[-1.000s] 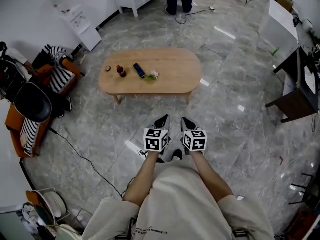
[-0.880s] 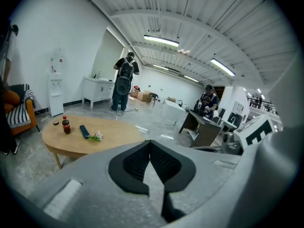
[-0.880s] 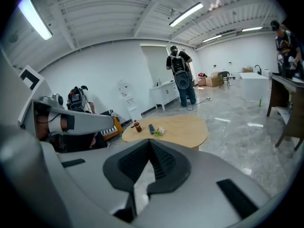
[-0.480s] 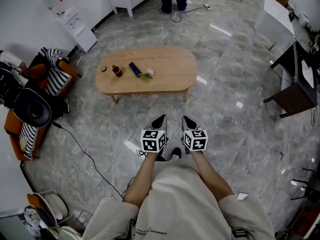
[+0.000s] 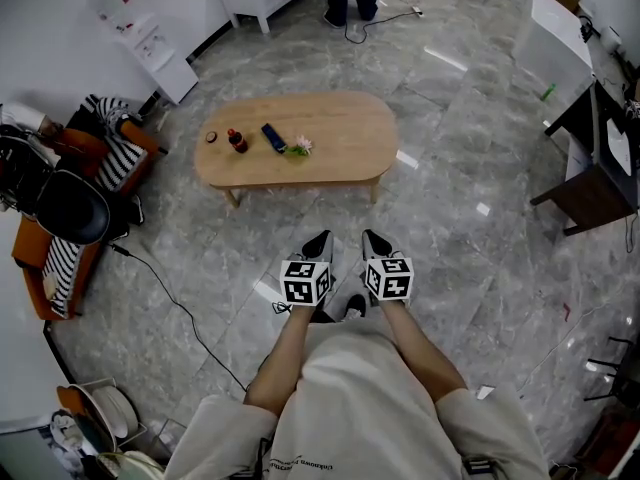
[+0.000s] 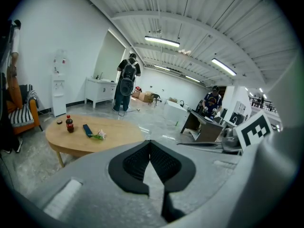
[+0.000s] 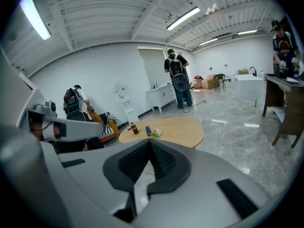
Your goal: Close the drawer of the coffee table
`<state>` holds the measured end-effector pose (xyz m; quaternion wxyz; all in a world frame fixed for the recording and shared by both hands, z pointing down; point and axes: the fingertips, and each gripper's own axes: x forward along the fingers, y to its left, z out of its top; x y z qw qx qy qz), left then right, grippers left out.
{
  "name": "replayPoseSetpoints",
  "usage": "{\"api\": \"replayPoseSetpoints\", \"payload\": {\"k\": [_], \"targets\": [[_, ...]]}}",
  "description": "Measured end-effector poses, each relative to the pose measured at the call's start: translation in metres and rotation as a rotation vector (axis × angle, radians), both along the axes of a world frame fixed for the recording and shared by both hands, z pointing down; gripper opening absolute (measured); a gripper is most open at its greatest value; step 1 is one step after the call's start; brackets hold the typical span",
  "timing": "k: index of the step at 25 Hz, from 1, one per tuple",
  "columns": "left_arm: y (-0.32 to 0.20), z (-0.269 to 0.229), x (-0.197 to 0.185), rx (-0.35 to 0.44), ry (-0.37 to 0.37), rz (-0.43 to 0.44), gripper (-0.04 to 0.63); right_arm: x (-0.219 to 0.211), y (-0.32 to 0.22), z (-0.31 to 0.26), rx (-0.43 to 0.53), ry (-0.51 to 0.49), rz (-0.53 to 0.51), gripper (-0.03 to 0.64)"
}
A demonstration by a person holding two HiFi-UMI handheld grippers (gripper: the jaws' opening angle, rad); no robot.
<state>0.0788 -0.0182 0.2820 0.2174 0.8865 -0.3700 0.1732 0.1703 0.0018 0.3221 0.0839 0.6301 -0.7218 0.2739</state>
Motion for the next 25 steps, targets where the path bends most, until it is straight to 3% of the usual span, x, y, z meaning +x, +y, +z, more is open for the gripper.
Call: {"api": "replayPoseSetpoints", "payload": {"k": [20, 25], "targets": [[0.009, 0.003, 0.012, -0.015, 0.025, 0.020, 0.009, 0.013, 0.014, 0.003, -0.015, 0.042, 0.009, 0.015], [0.007, 0.006, 0.005, -0.020, 0.036, -0.008, 0.009, 0.010, 0.017, 0.009, -0.013, -0.030, 0.002, 0.015]]}}
